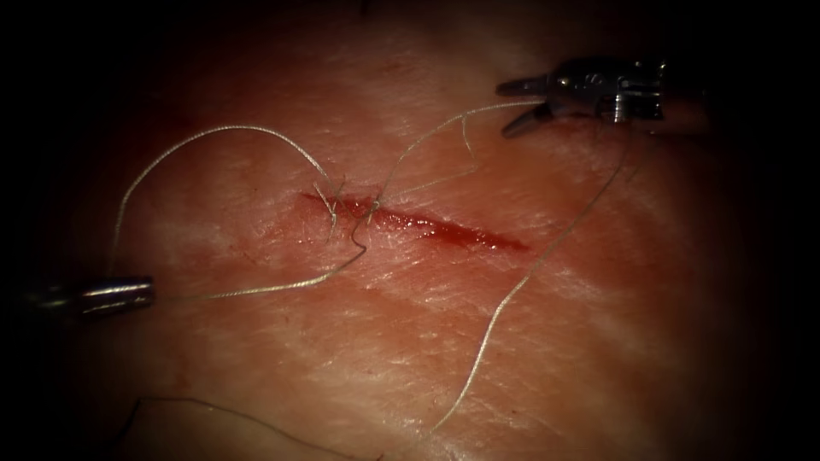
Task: Wound Closure
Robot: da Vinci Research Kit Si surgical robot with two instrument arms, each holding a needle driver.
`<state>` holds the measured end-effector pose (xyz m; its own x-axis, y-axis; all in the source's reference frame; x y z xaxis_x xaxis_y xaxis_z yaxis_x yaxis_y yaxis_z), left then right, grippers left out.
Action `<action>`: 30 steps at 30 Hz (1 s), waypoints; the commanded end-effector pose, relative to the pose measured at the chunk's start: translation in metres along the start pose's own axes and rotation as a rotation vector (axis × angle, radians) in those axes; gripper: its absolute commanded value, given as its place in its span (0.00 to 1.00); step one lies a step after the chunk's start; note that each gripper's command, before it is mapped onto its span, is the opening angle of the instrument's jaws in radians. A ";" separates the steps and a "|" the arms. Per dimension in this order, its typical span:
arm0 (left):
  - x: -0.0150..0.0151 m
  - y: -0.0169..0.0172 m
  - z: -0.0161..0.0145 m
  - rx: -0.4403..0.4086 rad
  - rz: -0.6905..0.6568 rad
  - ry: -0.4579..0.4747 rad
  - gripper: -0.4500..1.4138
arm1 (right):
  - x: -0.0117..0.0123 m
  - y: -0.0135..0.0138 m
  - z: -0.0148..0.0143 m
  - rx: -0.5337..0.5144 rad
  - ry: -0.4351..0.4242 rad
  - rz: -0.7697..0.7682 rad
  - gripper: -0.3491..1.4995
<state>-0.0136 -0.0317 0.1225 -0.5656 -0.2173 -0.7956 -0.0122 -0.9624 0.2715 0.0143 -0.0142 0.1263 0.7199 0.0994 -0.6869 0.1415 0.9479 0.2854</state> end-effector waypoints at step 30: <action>-0.0004 -0.0065 -0.0055 0.097 -0.488 0.101 0.99 | -0.0129 -0.0252 -0.0274 -0.060 -0.564 0.225 0.00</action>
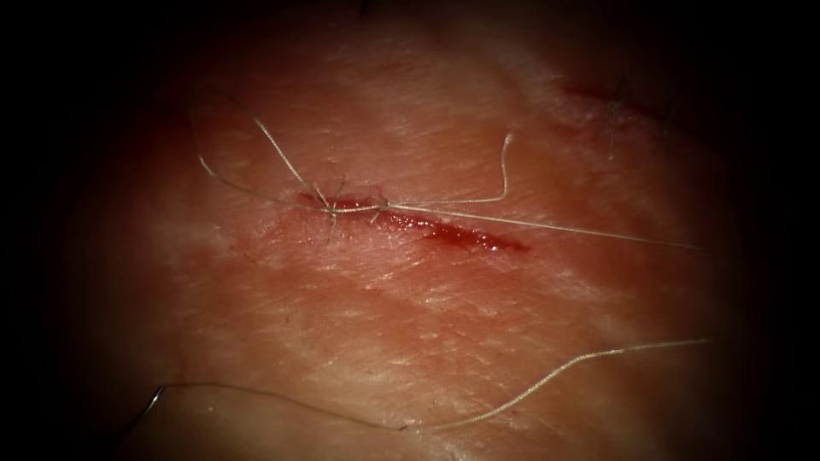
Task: Wound Closure
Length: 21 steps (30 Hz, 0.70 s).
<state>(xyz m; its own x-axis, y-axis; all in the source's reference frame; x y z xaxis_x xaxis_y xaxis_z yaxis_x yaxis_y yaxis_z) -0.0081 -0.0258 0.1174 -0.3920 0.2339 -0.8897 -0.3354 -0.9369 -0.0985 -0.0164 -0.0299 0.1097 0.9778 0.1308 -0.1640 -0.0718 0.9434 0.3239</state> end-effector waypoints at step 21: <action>-0.0026 0.0006 0.0028 0.057 0.004 -0.035 0.96 | 0.0224 0.0029 -0.0026 -0.237 0.594 0.216 0.94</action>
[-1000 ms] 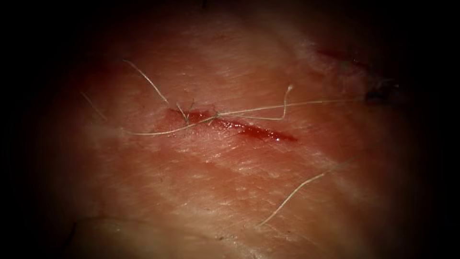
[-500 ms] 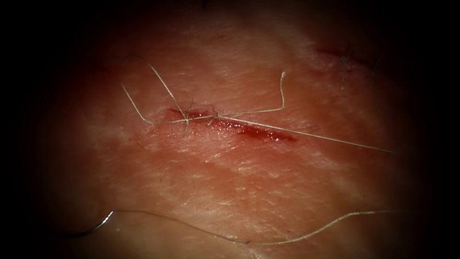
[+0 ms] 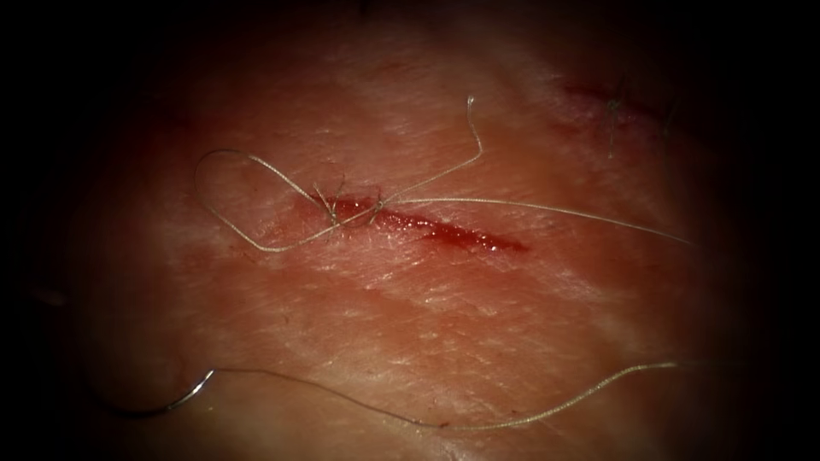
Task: Wound Closure
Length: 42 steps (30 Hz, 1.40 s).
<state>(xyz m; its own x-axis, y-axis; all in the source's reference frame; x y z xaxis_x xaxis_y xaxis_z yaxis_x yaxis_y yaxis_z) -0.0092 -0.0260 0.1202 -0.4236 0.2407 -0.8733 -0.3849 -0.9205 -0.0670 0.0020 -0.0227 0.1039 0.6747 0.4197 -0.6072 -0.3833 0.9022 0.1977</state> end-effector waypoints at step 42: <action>-0.0021 0.0027 0.0115 -0.108 -0.065 -0.003 0.86 | -0.0050 -0.0063 0.0107 0.080 -0.178 -0.184 0.00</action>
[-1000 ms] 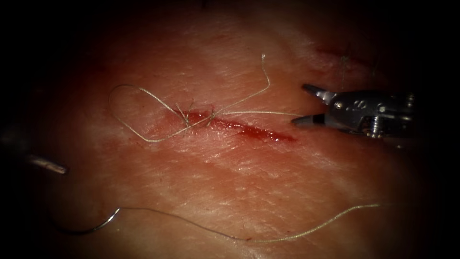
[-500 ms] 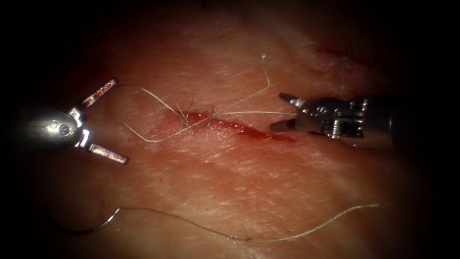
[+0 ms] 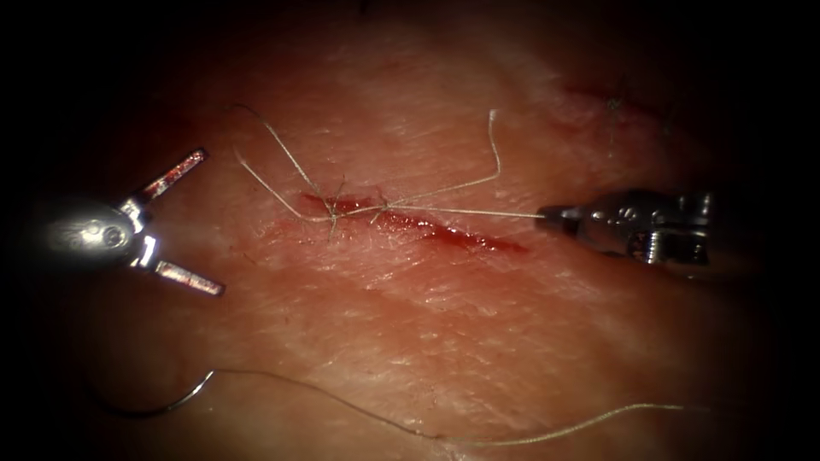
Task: Wound Closure
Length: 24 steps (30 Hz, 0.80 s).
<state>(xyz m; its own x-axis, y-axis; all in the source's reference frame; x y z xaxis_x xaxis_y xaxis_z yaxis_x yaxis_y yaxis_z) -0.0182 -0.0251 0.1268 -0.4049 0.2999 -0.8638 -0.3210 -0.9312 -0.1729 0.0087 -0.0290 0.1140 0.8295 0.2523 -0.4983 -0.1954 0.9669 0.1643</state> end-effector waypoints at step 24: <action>-0.0012 -0.0007 -0.0002 0.004 -0.004 -0.005 0.85 | -0.0184 -0.0110 -0.0246 0.058 -0.156 0.056 0.00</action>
<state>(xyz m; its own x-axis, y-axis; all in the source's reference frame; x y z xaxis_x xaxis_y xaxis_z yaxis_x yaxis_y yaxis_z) -0.0167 -0.0246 0.1273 -0.4091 0.3031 -0.8607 -0.3257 -0.9296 -0.1726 -0.0176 -0.0423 0.0999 0.8895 0.2898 -0.3532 -0.2167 0.9482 0.2324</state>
